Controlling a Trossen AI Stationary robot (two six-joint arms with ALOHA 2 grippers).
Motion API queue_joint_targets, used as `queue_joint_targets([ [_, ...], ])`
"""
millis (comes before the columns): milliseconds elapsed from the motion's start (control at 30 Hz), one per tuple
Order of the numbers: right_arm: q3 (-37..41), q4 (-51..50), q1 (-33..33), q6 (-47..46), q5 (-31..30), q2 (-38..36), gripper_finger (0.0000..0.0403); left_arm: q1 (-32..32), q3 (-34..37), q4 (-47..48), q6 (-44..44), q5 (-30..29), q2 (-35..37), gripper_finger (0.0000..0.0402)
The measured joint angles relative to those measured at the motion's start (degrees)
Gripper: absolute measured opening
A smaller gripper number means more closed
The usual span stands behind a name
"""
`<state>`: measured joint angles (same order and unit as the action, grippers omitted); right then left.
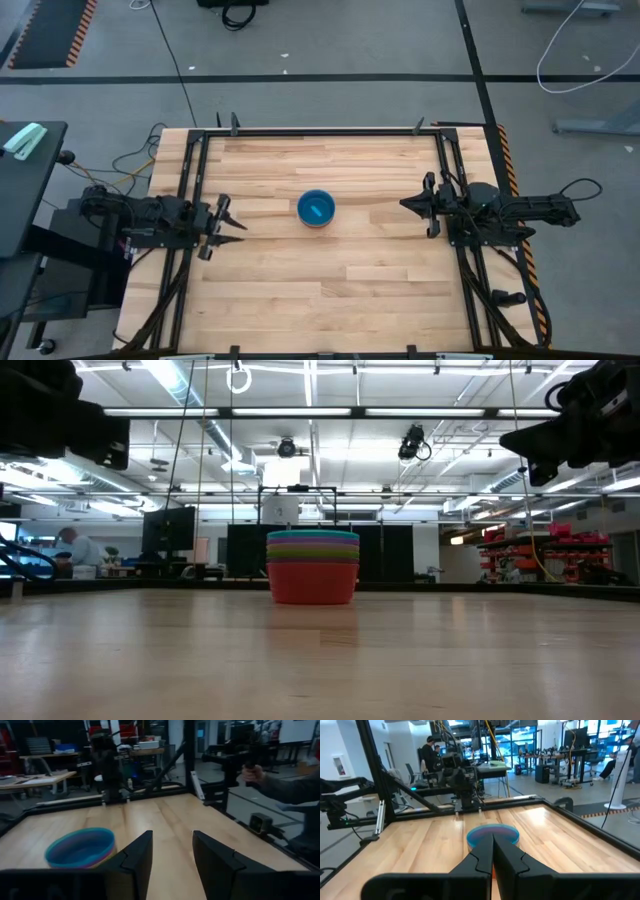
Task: Nest bowls inside each other
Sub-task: Return to Home Position
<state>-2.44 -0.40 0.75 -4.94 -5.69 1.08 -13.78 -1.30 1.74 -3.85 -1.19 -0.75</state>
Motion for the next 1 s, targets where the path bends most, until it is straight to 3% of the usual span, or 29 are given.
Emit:
queue_joint_targets([
  [267, 0.0, 3.35, -0.63, 1.53, -0.2, -0.02, 0.0016, 6.28, -2.25, 6.18, 0.19, 0.46, 0.02, 0.0144],
  [667, 0.0, 2.38, -9.55, 0.87, 0.22, -0.02, 0.0016, 14.0, -2.4, 6.09, -1.34, 0.48, 0.02, 0.0148],
  [1000, 0.0, 1.17, -11.28, 2.75, 0.22, -0.01, 0.0016, 20.55, -2.4, 5.98, -1.78, 0.3, 0.02, 0.0153],
])
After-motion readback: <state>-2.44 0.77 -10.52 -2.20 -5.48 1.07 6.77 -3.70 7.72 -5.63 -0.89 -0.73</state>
